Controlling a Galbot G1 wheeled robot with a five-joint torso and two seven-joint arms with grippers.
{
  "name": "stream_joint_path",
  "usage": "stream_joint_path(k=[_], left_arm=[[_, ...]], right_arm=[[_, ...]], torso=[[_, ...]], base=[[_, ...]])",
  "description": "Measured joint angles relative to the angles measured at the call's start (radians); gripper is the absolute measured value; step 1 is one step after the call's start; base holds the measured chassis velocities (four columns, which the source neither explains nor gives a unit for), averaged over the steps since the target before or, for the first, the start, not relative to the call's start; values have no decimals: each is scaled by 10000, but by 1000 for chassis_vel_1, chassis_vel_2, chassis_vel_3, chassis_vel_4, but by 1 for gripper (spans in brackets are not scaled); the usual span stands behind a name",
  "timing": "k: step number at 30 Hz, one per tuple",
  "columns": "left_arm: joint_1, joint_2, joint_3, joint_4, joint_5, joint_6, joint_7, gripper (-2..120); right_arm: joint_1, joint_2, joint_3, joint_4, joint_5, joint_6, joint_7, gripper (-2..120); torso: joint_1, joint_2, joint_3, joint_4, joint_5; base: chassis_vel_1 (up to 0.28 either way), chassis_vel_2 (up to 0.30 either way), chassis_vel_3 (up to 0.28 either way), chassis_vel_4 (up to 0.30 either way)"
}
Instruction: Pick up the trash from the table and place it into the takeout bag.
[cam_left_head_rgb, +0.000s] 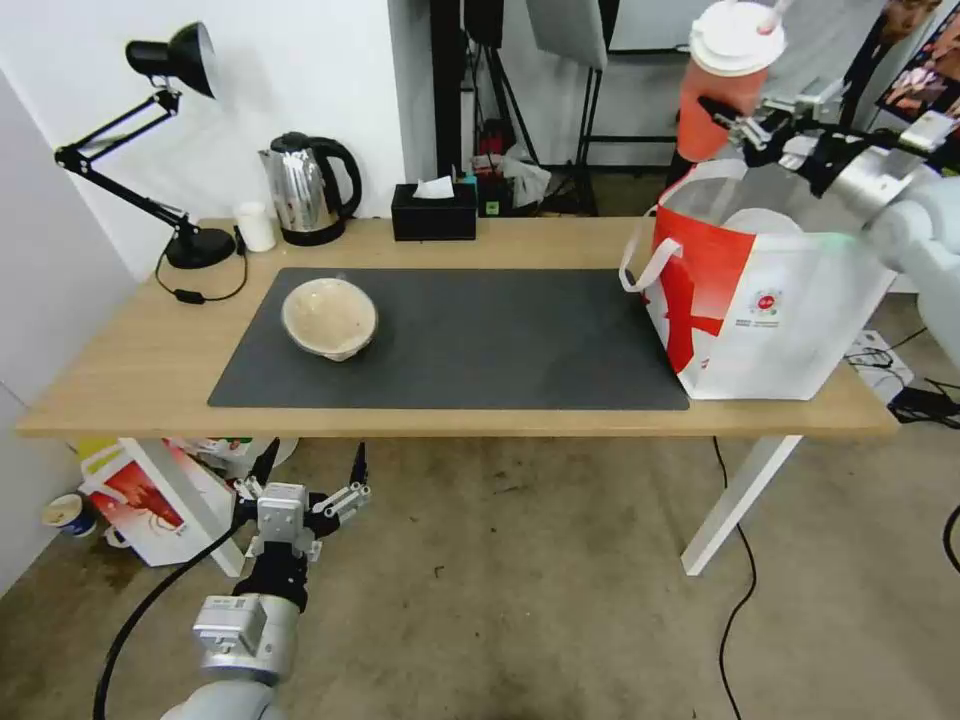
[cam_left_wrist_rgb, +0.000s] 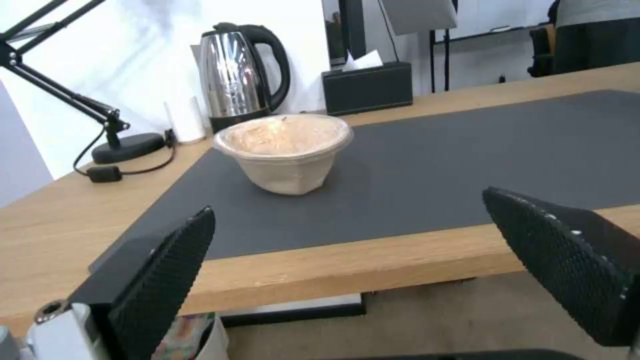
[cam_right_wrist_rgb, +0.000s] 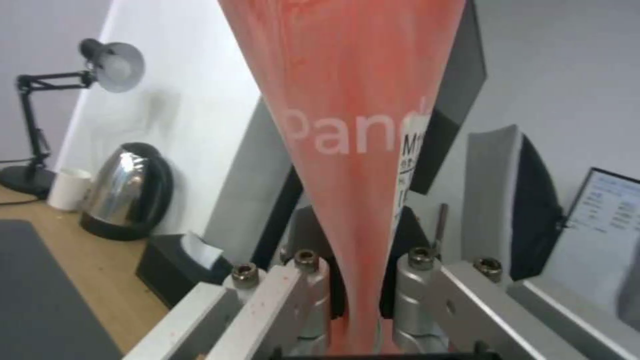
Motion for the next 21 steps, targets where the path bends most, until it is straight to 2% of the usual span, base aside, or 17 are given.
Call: stream_joint_path(k=[7, 21], left_arm=[[0, 0, 0, 0, 0, 0, 0, 100], [-1, 0, 0, 0, 0, 0, 0, 100]], right_arm=[[-195, 86, 631, -594, -562, 64, 36, 6], [-547, 390, 1238, -1894, -1343, 333, -60, 6]], torso=[[0, 0, 0, 0, -1], [0, 0, 0, 0, -1]], base=[[0, 0, 0, 0], [0, 0, 0, 0]])
